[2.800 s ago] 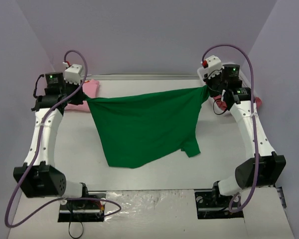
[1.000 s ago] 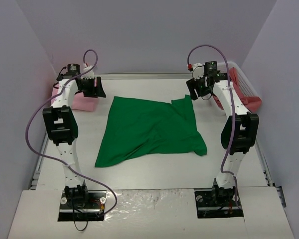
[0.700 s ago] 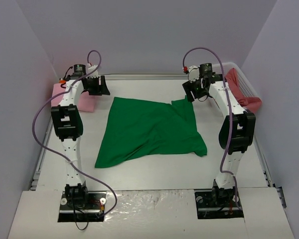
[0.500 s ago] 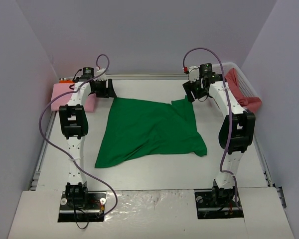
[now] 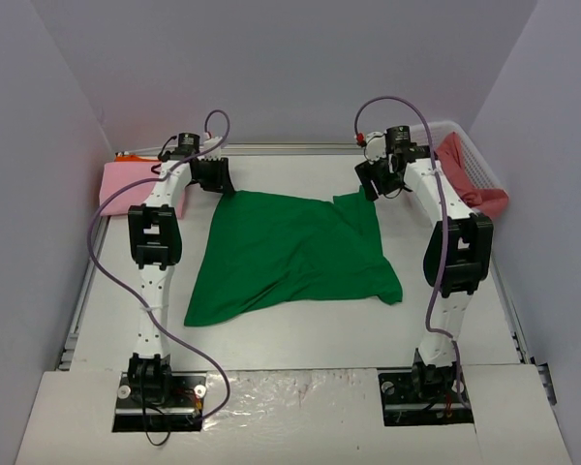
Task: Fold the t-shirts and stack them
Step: Flatten out the tshirt
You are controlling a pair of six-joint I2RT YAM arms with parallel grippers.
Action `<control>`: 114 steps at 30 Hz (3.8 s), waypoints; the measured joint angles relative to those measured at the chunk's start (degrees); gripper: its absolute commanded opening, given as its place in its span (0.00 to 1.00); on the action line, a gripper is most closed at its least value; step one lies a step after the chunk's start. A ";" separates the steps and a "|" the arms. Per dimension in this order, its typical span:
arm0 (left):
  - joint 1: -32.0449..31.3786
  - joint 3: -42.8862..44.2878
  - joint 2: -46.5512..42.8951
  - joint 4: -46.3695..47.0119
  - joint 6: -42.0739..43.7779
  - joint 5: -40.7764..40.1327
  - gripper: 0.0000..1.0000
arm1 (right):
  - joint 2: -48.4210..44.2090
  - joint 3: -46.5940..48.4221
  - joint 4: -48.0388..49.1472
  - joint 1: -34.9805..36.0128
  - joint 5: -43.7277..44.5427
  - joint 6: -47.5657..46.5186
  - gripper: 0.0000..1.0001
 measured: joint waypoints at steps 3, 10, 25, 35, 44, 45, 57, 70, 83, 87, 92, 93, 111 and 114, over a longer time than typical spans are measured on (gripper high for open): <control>0.04 0.00 0.31 -0.79 1.05 -1.22 0.03 | 0.81 -0.15 0.02 0.00 0.28 0.00 0.57; 0.04 -0.85 0.07 -0.59 2.78 -3.39 0.02 | 3.17 -0.74 0.02 0.00 0.87 0.66 0.54; 0.04 -13.75 -7.21 3.89 2.91 -4.68 0.02 | 23.71 20.00 -1.84 1.40 1.64 5.75 0.39; 0.04 -13.88 -7.28 4.04 2.93 -4.68 0.02 | 26.45 24.13 -3.21 4.11 2.29 5.99 0.37; 0.04 -14.01 -7.28 4.15 2.91 -4.52 0.02 | 26.45 23.32 -3.41 3.96 5.44 5.88 0.35; 0.04 -14.01 -7.28 4.22 2.91 -4.37 0.02 | 26.45 22.97 -3.39 3.89 5.73 5.77 0.35; 0.09 -14.27 -7.28 4.52 2.91 -3.30 0.02 | 26.14 21.27 -1.92 3.85 8.41 4.63 0.13; 0.42 -14.29 -7.30 4.46 2.93 -3.13 0.02 | 24.22 18.05 -0.92 1.66 9.03 4.17 0.19; 0.57 -15.30 -7.82 4.72 2.93 -2.69 0.02 | 23.78 17.46 -0.92 0.94 9.90 3.98 0.28; 0.59 -15.30 -7.82 4.72 2.93 -2.67 0.02 | 23.30 17.46 -1.25 0.96 9.88 4.00 0.29; 0.59 -15.37 -7.82 4.79 2.91 -2.58 0.02 | 19.30 15.43 -1.84 1.14 9.79 4.00 0.29; 0.59 -15.41 -7.82 4.85 2.91 -2.49 0.03 | 18.27 14.95 -1.86 1.18 9.79 4.00 0.29; 0.81 -15.82 -7.82 5.31 2.91 -1.33 0.02 | 17.07 14.23 -1.90 2.43 10.05 4.00 0.23; 0.81 -15.91 -7.82 5.40 2.89 -1.16 0.02 | 18.25 14.23 -1.88 2.47 10.08 4.02 0.23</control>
